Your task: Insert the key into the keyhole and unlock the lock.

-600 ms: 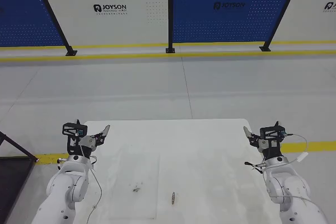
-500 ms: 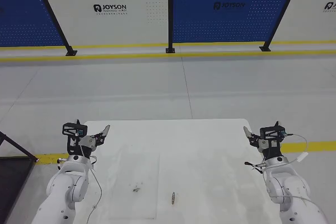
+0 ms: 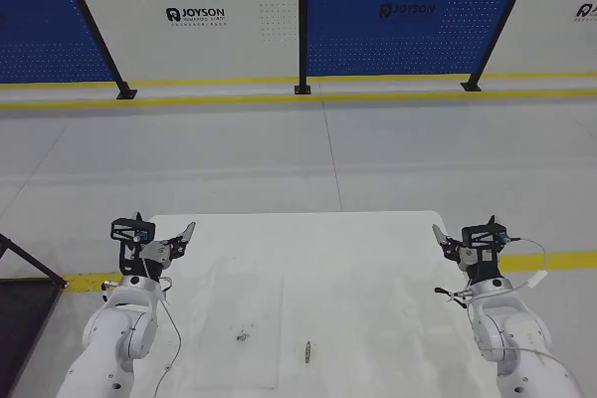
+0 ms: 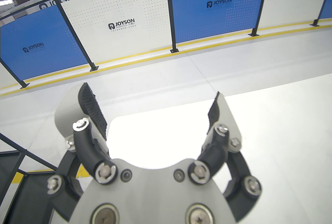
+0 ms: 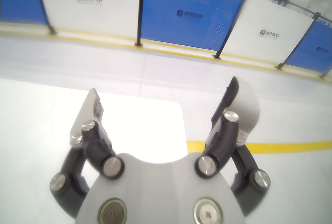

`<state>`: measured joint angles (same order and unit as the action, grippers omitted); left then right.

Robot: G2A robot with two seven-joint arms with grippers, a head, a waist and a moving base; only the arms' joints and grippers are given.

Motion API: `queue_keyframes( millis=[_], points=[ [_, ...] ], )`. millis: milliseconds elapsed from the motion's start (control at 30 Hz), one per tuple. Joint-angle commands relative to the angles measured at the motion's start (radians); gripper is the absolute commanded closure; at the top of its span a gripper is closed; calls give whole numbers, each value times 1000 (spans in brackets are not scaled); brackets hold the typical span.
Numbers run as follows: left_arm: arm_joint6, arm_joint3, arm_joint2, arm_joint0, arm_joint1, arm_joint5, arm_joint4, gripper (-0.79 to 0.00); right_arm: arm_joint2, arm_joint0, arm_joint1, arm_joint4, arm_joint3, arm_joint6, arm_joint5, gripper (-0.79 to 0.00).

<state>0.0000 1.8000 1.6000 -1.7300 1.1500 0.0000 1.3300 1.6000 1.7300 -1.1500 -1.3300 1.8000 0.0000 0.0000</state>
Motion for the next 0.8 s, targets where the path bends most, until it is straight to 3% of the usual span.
queue_keyframes(
  millis=[0,133,267,467,600,767],
  points=[
    [3,10,-1,-5,0,-13,4,-785,0,0,0,0,0,0,0,-785],
    [10,77,28,-84,-3,-58,-2,-785,0,0,0,0,0,0,0,-785],
    [11,179,84,-236,-9,-172,-17,-785,0,0,0,0,0,0,0,-785],
    [-91,278,157,-470,-24,-476,-68,-785,0,0,0,0,0,0,0,-785],
    [-226,293,149,-523,-31,-554,-54,-785,0,0,0,0,0,0,0,-785],
    [-360,260,47,-489,-25,-464,-26,-785,0,0,0,0,0,0,0,-785]
  ],
)
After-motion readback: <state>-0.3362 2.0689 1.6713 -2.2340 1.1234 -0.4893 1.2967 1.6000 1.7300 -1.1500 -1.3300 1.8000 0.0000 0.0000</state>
